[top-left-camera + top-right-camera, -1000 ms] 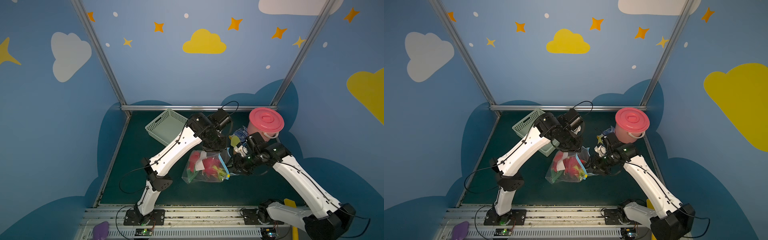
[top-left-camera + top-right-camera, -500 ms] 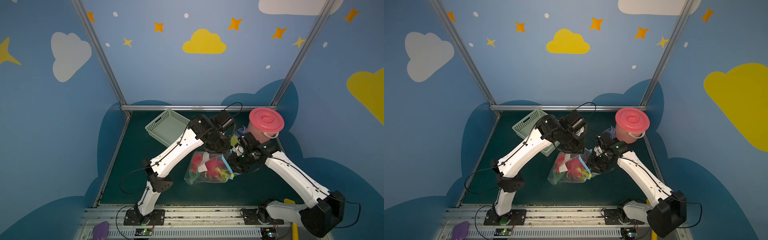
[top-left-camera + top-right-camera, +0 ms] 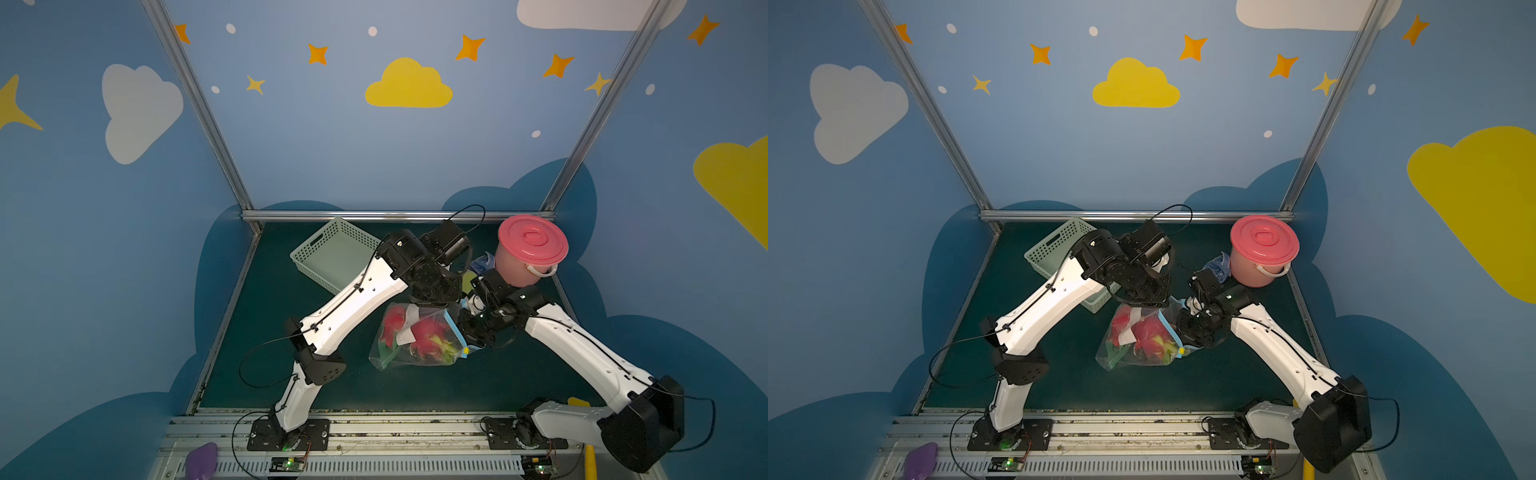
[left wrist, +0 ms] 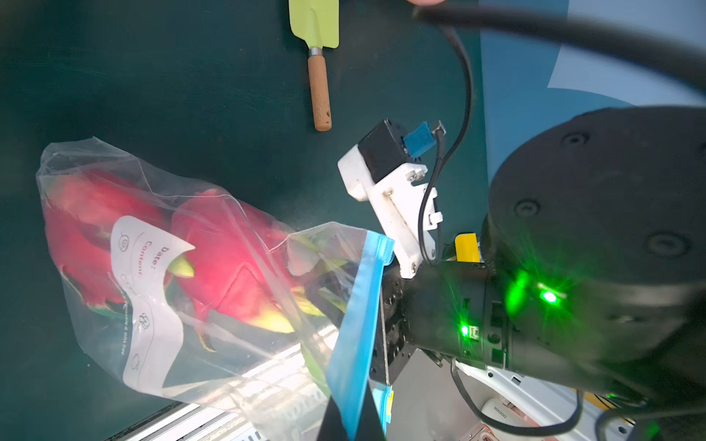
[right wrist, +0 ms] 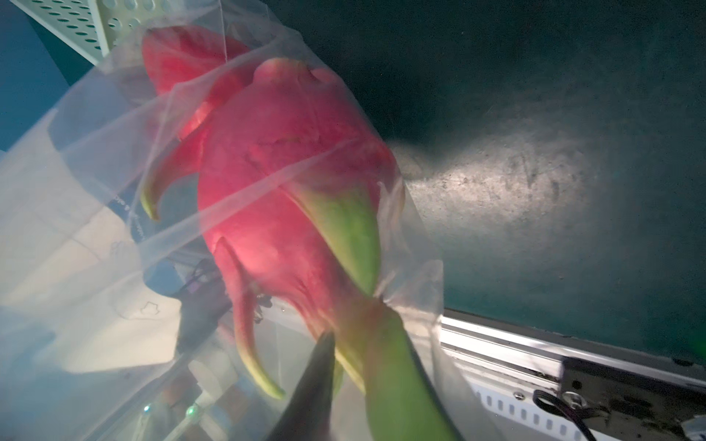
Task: Open the zip-top bag and take out the dragon fruit
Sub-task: Pick up the dragon fruit from the zipper food storage bag.
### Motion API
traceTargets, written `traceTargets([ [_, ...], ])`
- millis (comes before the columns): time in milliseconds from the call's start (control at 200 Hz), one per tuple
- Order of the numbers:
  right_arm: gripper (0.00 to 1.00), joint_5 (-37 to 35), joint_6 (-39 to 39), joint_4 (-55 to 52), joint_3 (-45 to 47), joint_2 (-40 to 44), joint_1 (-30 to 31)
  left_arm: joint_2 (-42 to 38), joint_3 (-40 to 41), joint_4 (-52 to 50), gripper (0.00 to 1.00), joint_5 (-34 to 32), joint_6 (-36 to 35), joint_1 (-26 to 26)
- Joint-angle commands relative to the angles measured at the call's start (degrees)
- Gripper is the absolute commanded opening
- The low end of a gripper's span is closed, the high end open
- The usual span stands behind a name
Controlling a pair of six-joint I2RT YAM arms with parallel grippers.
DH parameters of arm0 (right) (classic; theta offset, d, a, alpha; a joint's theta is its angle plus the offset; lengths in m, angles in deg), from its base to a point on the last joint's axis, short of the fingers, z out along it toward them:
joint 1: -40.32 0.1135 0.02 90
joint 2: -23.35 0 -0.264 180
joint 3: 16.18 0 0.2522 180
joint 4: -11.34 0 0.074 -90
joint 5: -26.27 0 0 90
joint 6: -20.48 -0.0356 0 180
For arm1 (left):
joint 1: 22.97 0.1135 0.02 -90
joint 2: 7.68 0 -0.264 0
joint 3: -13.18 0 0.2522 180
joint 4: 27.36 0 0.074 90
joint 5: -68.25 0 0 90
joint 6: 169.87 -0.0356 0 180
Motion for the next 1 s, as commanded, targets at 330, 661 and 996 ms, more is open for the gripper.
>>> traceTargets([
  [330, 0.00, -9.4, -1.3, 2.4, -0.4, 5.8, 2.8, -0.6, -0.9, 1.0, 0.03, 0.7, -0.3, -0.2],
  [661, 0.00, -13.1, 2.3, 0.3, -6.1, 9.7, 3.8, -1.3, 0.5, -0.2, 0.04, -1.2, -1.4, 0.1],
  [996, 0.00, -15.7, 8.8, -7.0, -16.5, 9.3, 4.0, -1.2, 3.1, 2.2, 0.04, -2.8, -1.3, 1.5],
])
